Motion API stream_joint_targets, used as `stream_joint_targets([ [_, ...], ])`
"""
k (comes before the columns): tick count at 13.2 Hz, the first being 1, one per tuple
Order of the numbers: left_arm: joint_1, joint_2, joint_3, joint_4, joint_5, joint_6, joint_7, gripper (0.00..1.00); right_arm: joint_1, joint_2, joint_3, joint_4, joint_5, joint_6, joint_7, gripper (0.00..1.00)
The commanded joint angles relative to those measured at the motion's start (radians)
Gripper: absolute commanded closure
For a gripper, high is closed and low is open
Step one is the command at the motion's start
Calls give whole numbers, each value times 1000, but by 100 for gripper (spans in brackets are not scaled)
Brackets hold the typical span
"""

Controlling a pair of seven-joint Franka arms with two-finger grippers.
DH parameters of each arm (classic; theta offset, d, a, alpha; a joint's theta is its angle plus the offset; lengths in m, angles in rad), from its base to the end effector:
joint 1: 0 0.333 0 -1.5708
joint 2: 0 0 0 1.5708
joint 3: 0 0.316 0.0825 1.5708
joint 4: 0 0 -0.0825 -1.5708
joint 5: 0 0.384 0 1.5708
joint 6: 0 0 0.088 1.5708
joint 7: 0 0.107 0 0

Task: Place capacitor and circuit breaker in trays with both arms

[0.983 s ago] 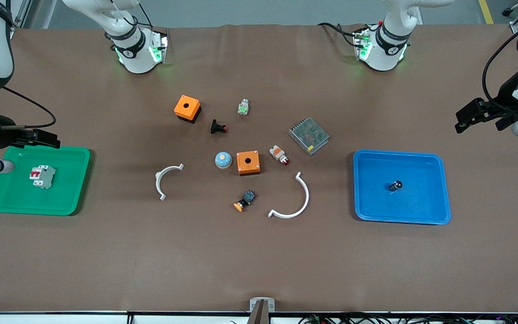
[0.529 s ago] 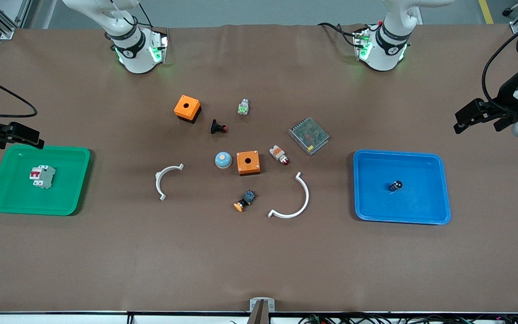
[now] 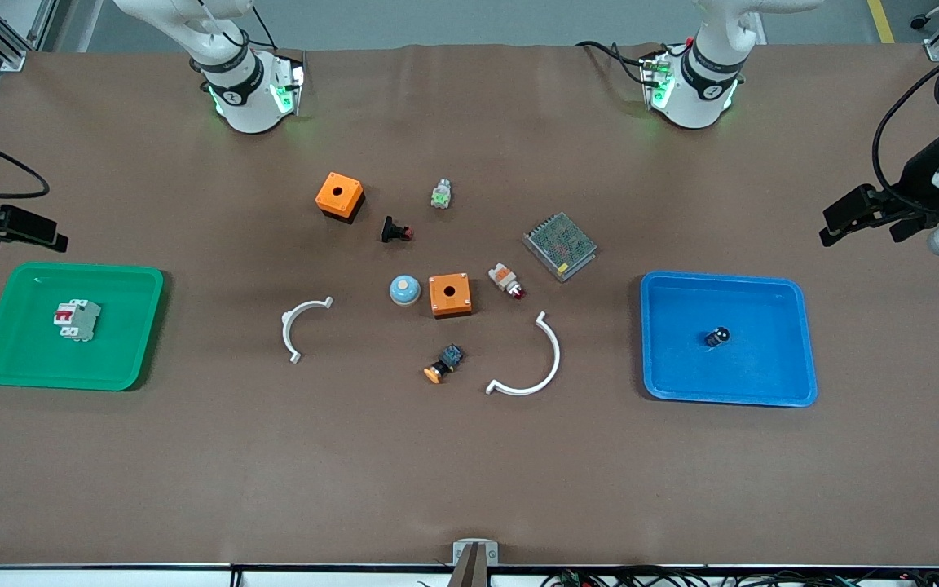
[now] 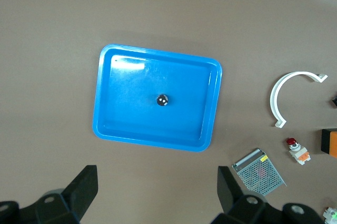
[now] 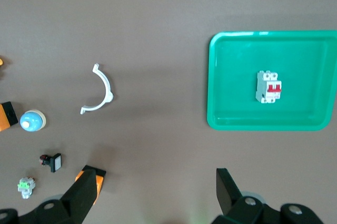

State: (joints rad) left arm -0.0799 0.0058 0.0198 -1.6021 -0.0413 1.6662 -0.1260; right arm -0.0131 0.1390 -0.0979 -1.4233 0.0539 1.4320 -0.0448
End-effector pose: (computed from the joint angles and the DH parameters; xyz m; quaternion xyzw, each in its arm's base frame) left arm 0.5639 -0.0380 0.6151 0.9988 0.0343 0.0271 0.0232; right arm 0.5795 -0.0540 0.6032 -0.9972 0.0310 0.0630 0.0251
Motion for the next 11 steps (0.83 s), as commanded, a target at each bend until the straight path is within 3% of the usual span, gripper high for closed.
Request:
stream_joint_targets([
  [1, -1, 8, 0, 27, -6, -22, 16, 0, -11, -122, 12, -142, -2, 14, -3, 0],
  [3, -3, 9, 0, 27, -5, -20, 14, 0, -4, -186, 15, -239, -5, 65, -3, 0],
  [5, -1, 9, 0, 27, -5, -22, 14, 0, 53, -243, 17, -308, -64, 90, -3, 0],
  [6, -1, 9, 0, 27, -5, -22, 15, 0, 71, -251, 17, -310, -93, 84, 0, 0],
  [11, -3, 9, 0, 27, -5, -22, 14, 0, 65, -272, 12, -316, -80, 77, 6, 0],
])
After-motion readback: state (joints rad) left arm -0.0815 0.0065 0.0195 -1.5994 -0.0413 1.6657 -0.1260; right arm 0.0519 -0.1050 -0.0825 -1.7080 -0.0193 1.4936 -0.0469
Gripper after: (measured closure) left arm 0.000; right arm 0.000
